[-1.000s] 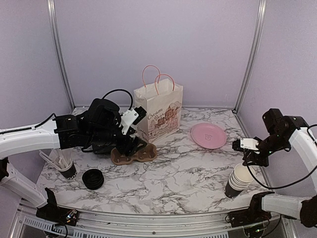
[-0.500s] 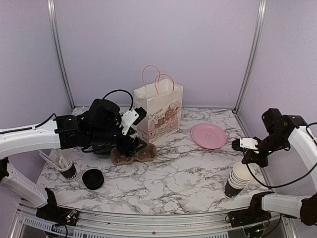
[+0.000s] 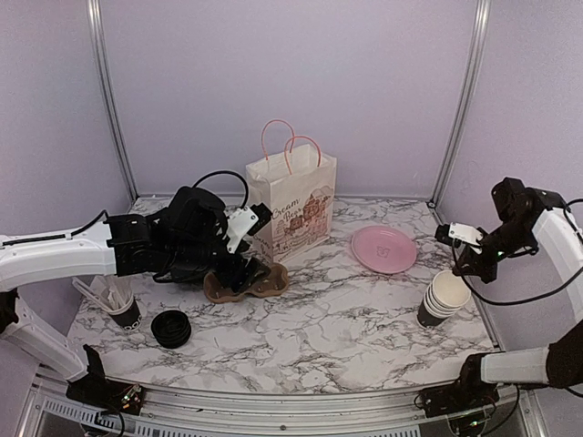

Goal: Pack the takeout coffee

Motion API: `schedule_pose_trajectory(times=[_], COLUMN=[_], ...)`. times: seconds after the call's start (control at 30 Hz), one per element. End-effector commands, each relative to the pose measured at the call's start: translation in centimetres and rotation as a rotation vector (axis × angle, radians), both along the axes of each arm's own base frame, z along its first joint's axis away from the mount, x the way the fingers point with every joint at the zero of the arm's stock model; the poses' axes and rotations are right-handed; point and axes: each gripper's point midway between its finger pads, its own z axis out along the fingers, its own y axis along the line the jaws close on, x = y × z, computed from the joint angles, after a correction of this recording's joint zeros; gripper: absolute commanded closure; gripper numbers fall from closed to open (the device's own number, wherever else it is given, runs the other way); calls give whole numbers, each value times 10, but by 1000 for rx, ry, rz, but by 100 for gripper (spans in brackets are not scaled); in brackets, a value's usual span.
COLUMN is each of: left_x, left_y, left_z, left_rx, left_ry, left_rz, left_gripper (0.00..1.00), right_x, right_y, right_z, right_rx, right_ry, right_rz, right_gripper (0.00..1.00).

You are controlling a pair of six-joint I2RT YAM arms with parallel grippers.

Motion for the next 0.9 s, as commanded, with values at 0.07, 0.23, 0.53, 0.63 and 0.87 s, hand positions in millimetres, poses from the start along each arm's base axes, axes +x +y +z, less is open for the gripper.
schedule_pose_trajectory(times=[0.07,0.23,0.53,0.63,0.87], left_x=[-6,-11,-14,-13,-15], left_y=[-1,-3,-5,-7,-13], left_z=[-11,-12,-17,-17,-16], left_rx=[17,10,15,14,12], left_ry=[24,34,43,44,46], left_rz=[-20,-30,-43,-41,-50], left_gripper=[22,20,19,19,19], right_x=[33,54,62,62,62], right_y=[-34,-75,-92,-89,-95], right_z=[3,1,-15,-13,29], right_rx=[69,54,225,245,170], right_ry=[62,78,187,195,0], right_rz=[-234,-460,-642,-641,-604], right_gripper=[100,100,100,93,65])
